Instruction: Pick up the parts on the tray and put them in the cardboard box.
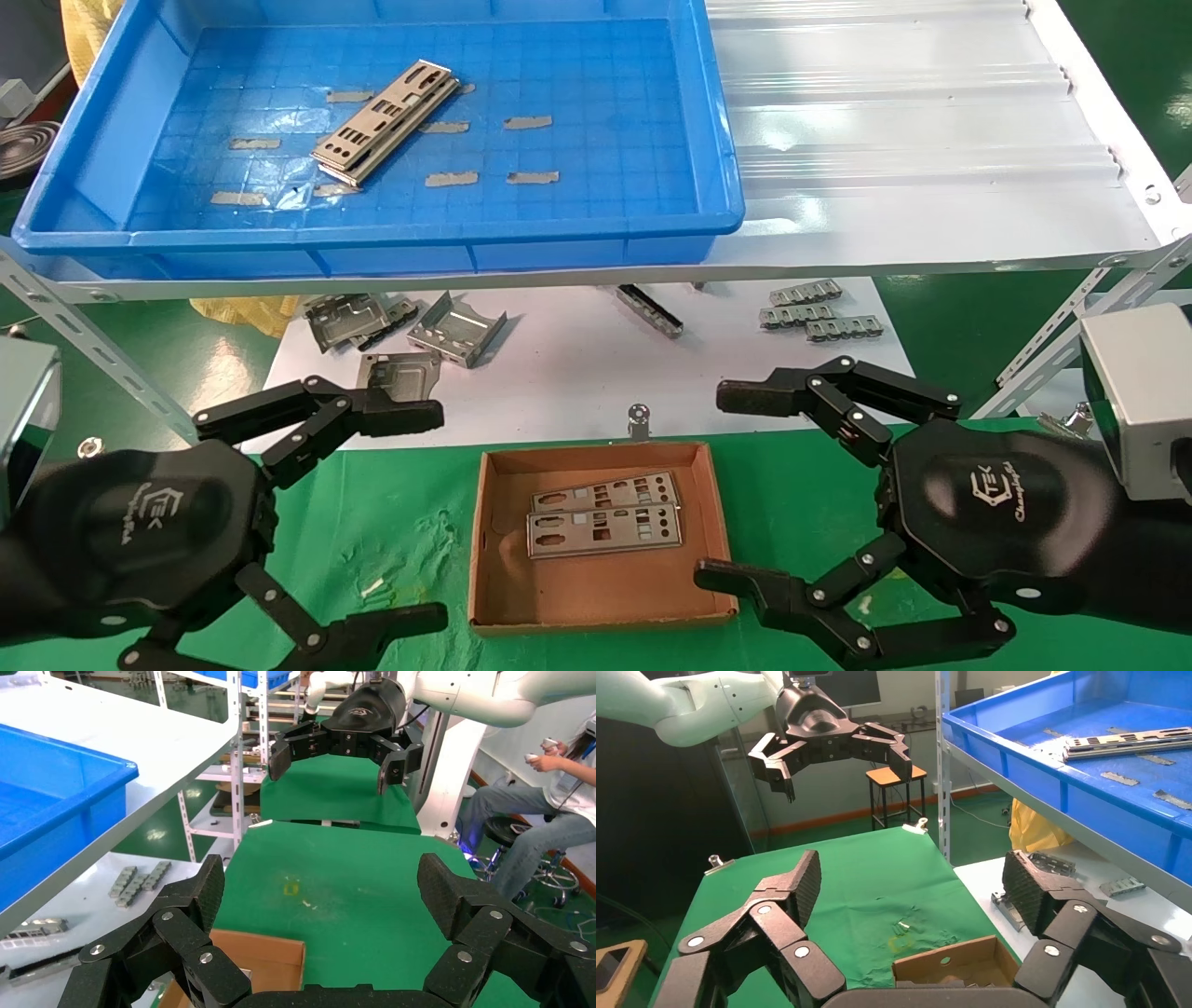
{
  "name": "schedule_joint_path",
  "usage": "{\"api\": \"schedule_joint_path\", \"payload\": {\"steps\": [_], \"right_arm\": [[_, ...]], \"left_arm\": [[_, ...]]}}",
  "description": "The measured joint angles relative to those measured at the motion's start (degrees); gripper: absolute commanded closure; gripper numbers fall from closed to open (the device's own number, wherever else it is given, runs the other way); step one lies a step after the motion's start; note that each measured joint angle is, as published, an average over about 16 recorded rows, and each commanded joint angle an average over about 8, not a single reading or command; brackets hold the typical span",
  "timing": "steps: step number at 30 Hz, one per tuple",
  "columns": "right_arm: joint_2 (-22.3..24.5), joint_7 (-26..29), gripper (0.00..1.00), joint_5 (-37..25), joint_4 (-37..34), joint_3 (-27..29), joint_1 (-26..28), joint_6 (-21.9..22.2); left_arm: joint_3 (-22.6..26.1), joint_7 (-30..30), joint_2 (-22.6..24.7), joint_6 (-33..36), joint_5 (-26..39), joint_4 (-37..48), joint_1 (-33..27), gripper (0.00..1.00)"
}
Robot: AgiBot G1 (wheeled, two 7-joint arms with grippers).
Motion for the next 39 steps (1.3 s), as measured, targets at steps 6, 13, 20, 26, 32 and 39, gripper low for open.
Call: {"api": "schedule_joint_path", "payload": {"steps": [6,13,20,26,32,39], "right_arm": [[0.0,0.0,1.0,0.0,0.0,0.0,0.0,0.0],[0.0,0.0,1.0,0.0,0.0,0.0,0.0,0.0],[0.0,0.0,1.0,0.0,0.0,0.0,0.0,0.0],[0.0,0.0,1.0,0.0,0.0,0.0,0.0,0.0],[0.0,0.0,1.0,0.0,0.0,0.0,0.0,0.0],[0.0,0.0,1.0,0.0,0.0,0.0,0.0,0.0]], "left_arm": [[0.0,0.0,0.0,0.0,0.0,0.0,0.0,0.0],[0.0,0.0,0.0,0.0,0.0,0.0,0.0,0.0],[0.0,0.0,0.0,0.0,0.0,0.0,0.0,0.0],[0.0,0.0,0.0,0.0,0.0,0.0,0.0,0.0],[0.0,0.0,0.0,0.0,0.0,0.0,0.0,0.0],[-0.02,-0.02,0.0,-0.04,0.0,-0.01,-0.04,0.0]]}}
